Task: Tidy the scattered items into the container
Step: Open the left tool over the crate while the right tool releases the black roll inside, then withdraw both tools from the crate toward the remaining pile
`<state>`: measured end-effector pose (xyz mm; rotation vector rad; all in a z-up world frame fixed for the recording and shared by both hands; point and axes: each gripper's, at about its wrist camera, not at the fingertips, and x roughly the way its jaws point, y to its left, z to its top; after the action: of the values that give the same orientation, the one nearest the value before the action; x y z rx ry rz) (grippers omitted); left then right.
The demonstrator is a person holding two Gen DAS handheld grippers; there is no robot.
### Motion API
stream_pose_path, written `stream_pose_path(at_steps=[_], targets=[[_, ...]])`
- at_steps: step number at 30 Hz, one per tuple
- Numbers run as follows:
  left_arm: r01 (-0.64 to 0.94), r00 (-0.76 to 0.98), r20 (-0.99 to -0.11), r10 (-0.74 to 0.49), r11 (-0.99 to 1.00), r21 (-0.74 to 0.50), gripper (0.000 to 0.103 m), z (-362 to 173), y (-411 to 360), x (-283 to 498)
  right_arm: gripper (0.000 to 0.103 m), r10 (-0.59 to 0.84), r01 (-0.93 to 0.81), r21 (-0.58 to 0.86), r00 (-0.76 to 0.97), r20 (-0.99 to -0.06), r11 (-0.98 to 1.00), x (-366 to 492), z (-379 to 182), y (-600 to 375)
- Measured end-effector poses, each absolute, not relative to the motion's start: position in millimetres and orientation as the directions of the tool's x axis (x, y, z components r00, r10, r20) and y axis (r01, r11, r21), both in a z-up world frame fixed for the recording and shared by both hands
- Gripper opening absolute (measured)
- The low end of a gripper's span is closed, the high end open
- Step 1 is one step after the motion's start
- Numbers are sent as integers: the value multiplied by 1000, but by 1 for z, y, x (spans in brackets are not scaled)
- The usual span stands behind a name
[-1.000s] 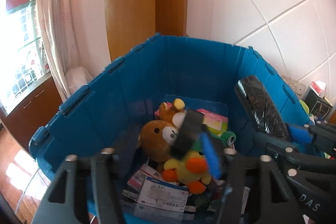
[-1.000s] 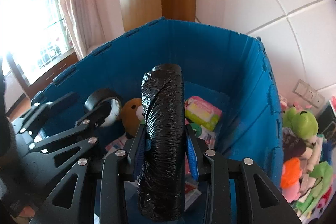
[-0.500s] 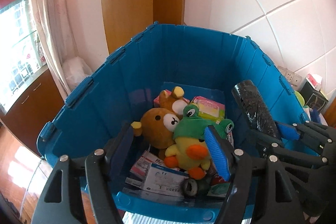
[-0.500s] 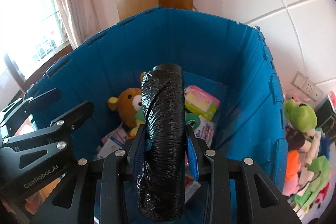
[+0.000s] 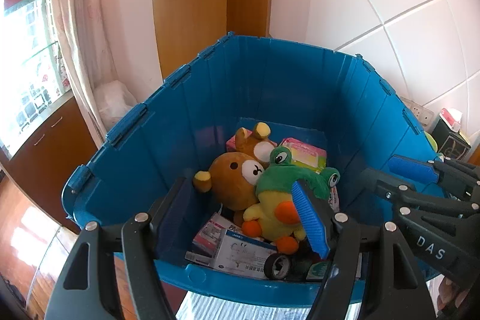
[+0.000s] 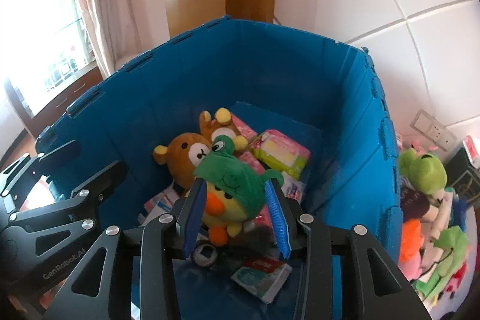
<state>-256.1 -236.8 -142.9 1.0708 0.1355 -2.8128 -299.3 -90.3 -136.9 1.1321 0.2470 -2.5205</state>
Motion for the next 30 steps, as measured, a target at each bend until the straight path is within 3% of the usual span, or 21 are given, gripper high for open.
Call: stream_pose_path(at_steps=[3, 6, 15, 19, 30], targets=[[141, -730, -679, -74, -989, -43, 70, -142, -233, -254, 42, -245, 386, -12, -607, -756, -922, -297, -138, -87], [124, -721, -691, -51, -991, -56, 70, -142, -229, -251, 53, -234, 378, -18, -609, -758, -926, -291, -137, -79], [85, -735, -678, -29, -995, -50, 70, -141, -214, -240, 54, -190, 314, -23, -632, -751, -949, -274, -135, -46], [54, -749, -663, 0, -997, -61, 70, -133, -202, -231, 78, -170, 279, -28, -660, -732, -960, -264, -125, -30], [23, -778, -628, 11, -999, -46, 70, -122, -163, -206, 79, -180, 247, 6, -689, -702, -969, -238, -112, 18]])
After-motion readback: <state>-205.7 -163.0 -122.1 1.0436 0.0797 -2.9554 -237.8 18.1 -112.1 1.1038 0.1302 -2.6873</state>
